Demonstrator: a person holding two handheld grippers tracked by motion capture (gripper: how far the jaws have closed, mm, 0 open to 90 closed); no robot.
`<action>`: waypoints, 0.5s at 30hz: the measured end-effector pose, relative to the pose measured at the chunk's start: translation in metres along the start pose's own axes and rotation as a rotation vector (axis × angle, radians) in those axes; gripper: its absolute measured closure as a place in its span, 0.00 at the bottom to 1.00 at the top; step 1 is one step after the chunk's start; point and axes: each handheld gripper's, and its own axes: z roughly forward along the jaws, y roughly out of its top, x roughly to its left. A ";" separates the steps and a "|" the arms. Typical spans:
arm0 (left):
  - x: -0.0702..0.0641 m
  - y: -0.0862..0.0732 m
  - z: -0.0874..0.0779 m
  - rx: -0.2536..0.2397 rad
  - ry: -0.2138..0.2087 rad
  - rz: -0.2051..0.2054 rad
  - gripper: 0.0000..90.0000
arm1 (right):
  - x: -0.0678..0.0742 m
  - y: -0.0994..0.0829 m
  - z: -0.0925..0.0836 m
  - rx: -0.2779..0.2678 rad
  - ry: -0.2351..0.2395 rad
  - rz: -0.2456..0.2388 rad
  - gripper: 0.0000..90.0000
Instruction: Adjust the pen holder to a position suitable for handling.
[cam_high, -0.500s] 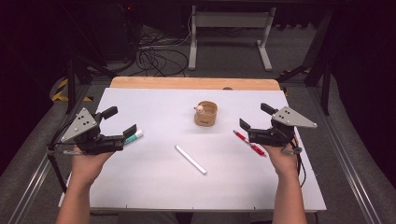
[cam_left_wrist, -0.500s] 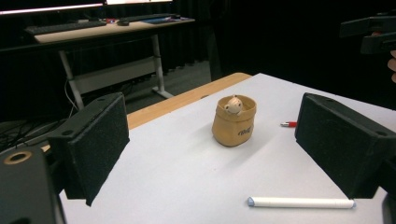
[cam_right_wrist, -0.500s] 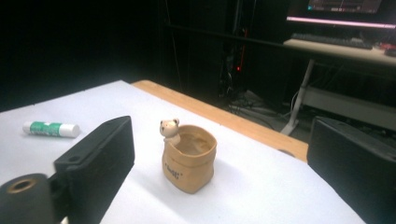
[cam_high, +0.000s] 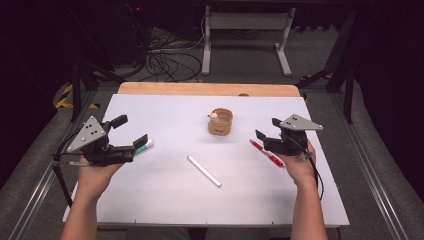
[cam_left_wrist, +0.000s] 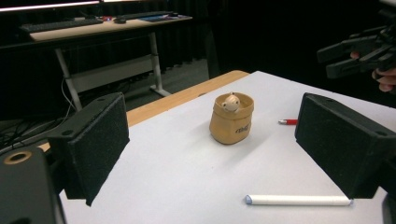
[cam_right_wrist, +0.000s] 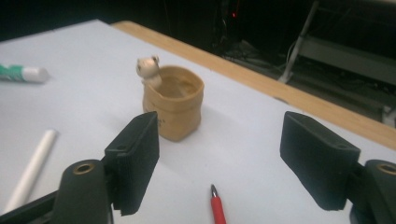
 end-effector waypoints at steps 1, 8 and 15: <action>0.000 0.000 0.000 0.000 -0.001 0.001 0.12 | -0.001 -0.002 0.002 0.006 0.000 0.002 0.37; -0.002 -0.001 0.001 0.004 -0.004 0.001 0.12 | -0.007 -0.014 0.016 0.069 0.029 0.023 0.47; -0.002 -0.001 0.003 0.009 -0.006 0.005 0.12 | -0.010 -0.023 0.029 0.138 0.022 0.020 0.51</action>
